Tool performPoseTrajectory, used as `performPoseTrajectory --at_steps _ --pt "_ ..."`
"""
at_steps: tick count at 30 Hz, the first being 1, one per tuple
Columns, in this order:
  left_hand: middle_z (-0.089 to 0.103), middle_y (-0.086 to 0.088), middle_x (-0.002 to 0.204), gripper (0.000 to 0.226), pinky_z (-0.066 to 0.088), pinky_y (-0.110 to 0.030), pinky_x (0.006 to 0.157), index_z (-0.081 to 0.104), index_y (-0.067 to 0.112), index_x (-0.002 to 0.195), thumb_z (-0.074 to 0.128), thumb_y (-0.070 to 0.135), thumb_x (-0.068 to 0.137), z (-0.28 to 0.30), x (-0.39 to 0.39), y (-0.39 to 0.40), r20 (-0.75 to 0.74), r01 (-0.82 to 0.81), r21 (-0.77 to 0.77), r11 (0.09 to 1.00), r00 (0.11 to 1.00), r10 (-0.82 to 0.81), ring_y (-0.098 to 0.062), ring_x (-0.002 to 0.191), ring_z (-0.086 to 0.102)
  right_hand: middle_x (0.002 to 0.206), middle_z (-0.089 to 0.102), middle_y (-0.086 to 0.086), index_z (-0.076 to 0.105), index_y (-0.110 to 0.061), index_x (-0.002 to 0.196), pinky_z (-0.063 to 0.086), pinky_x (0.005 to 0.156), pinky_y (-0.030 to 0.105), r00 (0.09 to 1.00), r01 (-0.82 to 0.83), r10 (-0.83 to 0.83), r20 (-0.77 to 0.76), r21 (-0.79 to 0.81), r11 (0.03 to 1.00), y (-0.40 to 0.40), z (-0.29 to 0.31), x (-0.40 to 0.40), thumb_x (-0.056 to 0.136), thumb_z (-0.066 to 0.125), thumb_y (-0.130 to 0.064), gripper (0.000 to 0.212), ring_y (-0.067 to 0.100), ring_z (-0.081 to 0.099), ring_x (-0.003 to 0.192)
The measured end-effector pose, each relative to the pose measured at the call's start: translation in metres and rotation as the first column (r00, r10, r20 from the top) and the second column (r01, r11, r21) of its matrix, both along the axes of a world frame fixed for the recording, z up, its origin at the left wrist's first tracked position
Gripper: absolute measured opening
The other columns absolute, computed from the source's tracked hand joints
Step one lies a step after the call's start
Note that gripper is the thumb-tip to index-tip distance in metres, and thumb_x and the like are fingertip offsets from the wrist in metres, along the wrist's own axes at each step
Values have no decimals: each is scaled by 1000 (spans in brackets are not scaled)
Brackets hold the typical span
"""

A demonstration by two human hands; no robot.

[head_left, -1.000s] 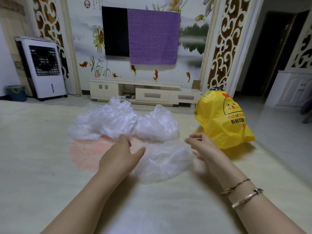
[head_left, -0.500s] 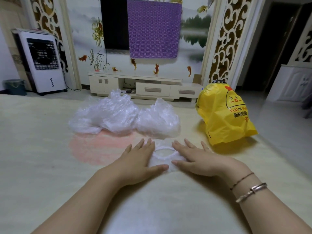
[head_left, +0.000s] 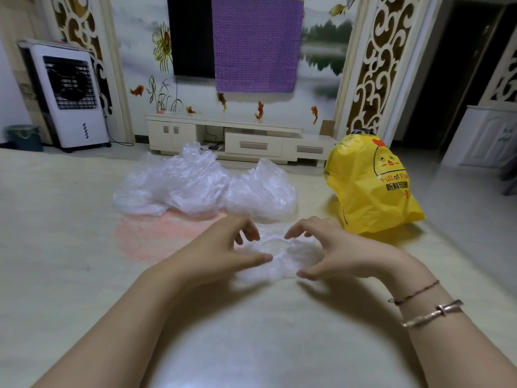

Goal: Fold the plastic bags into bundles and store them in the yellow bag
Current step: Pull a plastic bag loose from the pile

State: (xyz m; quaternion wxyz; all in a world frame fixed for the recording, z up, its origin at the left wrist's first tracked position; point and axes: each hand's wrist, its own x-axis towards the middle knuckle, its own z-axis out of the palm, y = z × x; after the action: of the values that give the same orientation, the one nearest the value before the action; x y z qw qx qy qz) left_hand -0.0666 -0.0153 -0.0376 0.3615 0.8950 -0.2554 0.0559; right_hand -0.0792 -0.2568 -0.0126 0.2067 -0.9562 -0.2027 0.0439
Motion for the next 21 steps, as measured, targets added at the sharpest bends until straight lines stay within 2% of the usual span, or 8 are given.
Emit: performPoseTrajectory --at_steps 5,8,10,13,15,17,19,21 --pt "45 19 108 61 42 -17 83 49 34 107 80 60 62 -4 -6 -3 -104 21 158 987 995 -5 1 101 45 111 45 -14 41 -36 119 47 73 18 996 92 -93 -8 -71 993 4 -6 -1 73 66 -24 54 4 51 94" --pt "45 15 106 51 41 -19 83 47 31 107 77 50 70 -5 -7 -5 -52 2 186 983 999 8 -2 100 43 109 50 -7 43 -33 113 48 82 28 990 108 -102 102 -57 992 8 -14 5 75 60 -24 43 10 51 95" --pt "48 12 101 33 39 -17 76 49 27 103 68 35 77 -7 -5 -6 -11 -18 171 985 1000 20 -6 94 45 105 55 -8 48 -26 109 46 78 28 982 107 -109 157 21 994 9 -16 8 81 57 -18 30 10 52 90" --pt "53 9 88 5 35 -14 65 53 18 89 55 15 85 -8 0 -8 47 -68 89 994 997 64 -7 79 47 81 57 -10 59 -16 93 41 66 25 966 155 -186 179 175 972 7 -18 13 87 53 -18 9 5 50 71" --pt "51 4 72 15 32 -17 56 50 14 74 50 15 88 -8 4 -9 37 -139 -3 990 990 139 -9 66 44 67 51 -7 62 -8 82 34 57 26 959 203 -243 147 245 948 5 -22 18 87 54 -24 18 8 44 61" --pt "52 -1 67 21 32 -19 55 53 9 70 49 20 87 -7 8 -9 -5 -201 -57 978 980 201 -9 61 44 61 44 -3 57 -1 74 29 56 31 951 250 -292 102 304 919 5 -25 24 84 53 -29 30 11 38 59" --pt "59 -1 67 20 38 -17 58 59 9 70 51 15 87 -9 10 -9 -53 -248 -84 965 968 244 -8 62 52 58 40 -3 51 -3 66 28 56 30 943 291 -329 53 348 891 7 -28 27 86 54 -26 30 12 35 58" --pt "63 -6 72 17 46 -30 70 60 7 74 51 14 87 -12 13 -8 -77 -300 -105 948 953 293 -18 71 61 57 44 -4 51 -11 63 31 52 27 927 335 -373 30 377 864 10 -32 29 89 55 -24 29 13 39 55"
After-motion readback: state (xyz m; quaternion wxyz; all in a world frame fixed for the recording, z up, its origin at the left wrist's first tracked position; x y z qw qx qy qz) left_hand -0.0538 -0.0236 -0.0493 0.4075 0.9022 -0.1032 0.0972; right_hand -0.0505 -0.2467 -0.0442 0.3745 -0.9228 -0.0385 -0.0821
